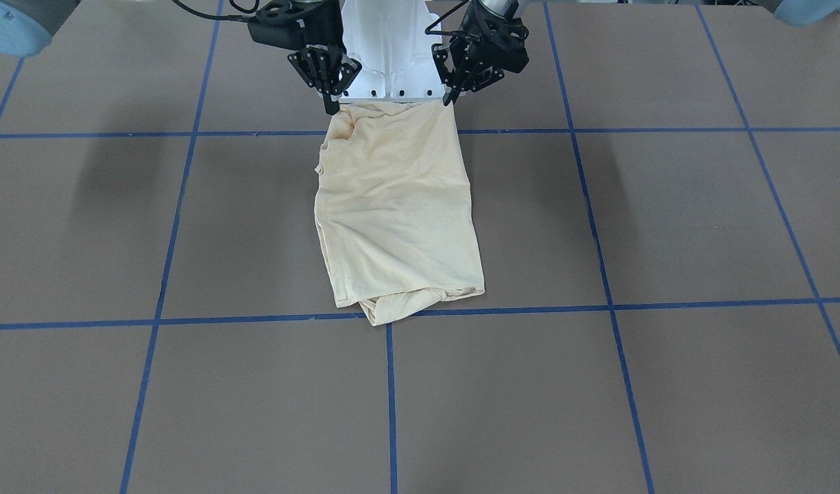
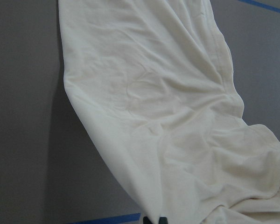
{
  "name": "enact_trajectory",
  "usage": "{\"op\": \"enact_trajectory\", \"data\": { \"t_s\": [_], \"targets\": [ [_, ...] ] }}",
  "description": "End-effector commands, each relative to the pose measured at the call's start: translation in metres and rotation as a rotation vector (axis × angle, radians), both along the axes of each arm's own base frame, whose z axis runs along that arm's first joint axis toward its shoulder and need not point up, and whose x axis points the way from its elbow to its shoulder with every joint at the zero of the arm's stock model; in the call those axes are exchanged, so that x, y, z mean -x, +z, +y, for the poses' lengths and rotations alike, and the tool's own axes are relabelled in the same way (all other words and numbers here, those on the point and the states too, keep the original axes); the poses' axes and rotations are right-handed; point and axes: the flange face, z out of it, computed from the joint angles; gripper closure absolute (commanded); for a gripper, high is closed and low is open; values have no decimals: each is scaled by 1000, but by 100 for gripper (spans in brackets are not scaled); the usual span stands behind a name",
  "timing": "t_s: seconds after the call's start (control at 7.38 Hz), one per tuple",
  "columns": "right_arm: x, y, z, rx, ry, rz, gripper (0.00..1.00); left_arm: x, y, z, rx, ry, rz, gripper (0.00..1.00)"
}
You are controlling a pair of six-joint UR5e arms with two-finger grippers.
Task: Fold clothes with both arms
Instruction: 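Lift the nearer edge with both grippers and fold it away from the robot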
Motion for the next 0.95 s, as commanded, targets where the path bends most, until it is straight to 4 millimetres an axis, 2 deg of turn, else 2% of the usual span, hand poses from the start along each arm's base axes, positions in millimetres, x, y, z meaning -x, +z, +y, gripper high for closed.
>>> {"op": "enact_trajectory", "data": {
  "t_s": [0.0, 0.14, 0.27, 0.41, 0.54, 0.68, 0.81],
  "targets": [
    [27, 5, -87, -15, 71, 23, 100, -4, 2, -77, -65, -85, -78, 100],
    [36, 15, -120, -27, 82, 35, 100, -9, 5, -126, -84, -131, -126, 100],
    [54, 20, -154, -30, 109, 46, 100, -8, 12, -171, -107, -167, -175, 100],
    [69, 20, -189, -16, 123, 45, 100, 1, 28, -209, -138, -185, -238, 100],
    [74, 20, -214, -11, 124, 52, 100, 2, 32, -241, -150, -198, -281, 100],
    [76, 18, -239, -12, 130, 62, 100, -10, 37, -268, -148, -202, -314, 100],
    [81, 23, -256, -1, 130, 71, 100, -29, 55, -288, -155, -205, -311, 100]
  ]
}}
